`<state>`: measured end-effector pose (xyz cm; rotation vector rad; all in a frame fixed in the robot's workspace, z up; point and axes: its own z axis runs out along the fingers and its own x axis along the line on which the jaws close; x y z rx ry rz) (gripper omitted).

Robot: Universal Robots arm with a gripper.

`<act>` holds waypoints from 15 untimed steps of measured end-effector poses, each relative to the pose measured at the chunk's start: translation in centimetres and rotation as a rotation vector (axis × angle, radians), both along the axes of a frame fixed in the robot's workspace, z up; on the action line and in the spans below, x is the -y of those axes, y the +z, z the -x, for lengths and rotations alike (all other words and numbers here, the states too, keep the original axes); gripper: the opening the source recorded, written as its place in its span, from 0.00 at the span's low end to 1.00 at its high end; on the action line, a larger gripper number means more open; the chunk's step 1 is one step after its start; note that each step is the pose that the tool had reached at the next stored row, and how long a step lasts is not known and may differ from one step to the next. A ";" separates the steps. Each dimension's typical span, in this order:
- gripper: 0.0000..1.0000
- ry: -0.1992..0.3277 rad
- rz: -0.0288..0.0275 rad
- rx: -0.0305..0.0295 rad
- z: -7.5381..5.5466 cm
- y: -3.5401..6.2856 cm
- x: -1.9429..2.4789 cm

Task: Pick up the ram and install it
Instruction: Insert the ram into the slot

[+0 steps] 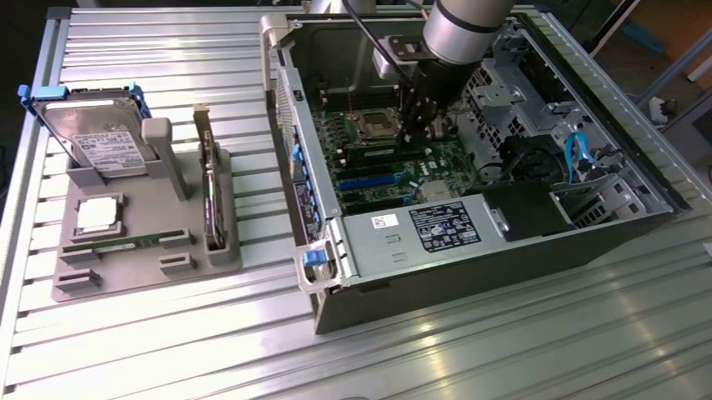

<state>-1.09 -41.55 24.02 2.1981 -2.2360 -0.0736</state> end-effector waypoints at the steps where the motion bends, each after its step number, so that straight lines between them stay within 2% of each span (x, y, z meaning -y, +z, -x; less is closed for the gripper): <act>1: 0.12 0.000 -0.0001 0.0000 0.0 -0.06 0.00; 15: 0.12 0.000 -0.0001 0.0000 -0.2 -0.26 0.00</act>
